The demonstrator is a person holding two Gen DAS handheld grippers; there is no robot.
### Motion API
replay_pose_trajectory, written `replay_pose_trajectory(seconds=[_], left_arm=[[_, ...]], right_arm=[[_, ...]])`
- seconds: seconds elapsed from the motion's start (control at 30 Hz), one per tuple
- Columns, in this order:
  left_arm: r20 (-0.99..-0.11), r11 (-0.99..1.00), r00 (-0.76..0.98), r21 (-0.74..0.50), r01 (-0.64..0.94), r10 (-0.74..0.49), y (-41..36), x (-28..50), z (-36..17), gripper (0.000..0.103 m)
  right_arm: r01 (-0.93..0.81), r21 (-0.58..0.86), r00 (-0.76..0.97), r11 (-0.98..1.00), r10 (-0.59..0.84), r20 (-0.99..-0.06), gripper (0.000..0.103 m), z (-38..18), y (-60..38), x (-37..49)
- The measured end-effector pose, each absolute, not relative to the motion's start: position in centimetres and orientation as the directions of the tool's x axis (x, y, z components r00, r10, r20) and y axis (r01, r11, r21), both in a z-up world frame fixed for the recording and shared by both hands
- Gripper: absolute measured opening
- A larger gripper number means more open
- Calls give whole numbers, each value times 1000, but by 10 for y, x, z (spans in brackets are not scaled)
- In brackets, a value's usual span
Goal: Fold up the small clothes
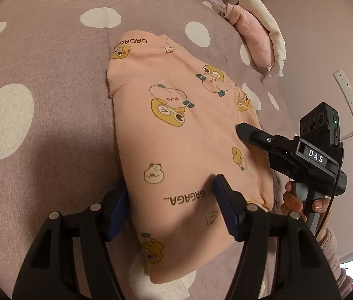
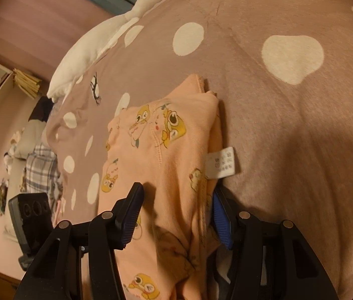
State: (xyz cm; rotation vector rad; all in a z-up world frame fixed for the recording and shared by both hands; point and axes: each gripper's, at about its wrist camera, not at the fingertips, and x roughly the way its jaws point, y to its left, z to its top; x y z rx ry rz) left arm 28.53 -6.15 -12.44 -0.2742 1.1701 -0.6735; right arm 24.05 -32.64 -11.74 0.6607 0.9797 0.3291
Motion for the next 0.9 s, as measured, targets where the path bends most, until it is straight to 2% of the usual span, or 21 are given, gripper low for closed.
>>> replay_pose_trajectory(seconds=[0.17, 0.77, 0.9], left_arm=[[-755, 775, 229, -524, 352, -615, -70, 287, -124, 69], [-756, 773, 226, -521, 360, -615, -85, 292, -125, 69], [-765, 786, 238, -504, 359, -599, -89, 290, -123, 69]], right_arm=[[20, 655, 525, 756, 549, -650, 55, -118, -324, 246], [-33, 626, 506, 779, 553, -662, 55, -117, -309, 258], [-45, 552, 510, 833, 494, -704, 49, -112, -299, 256]])
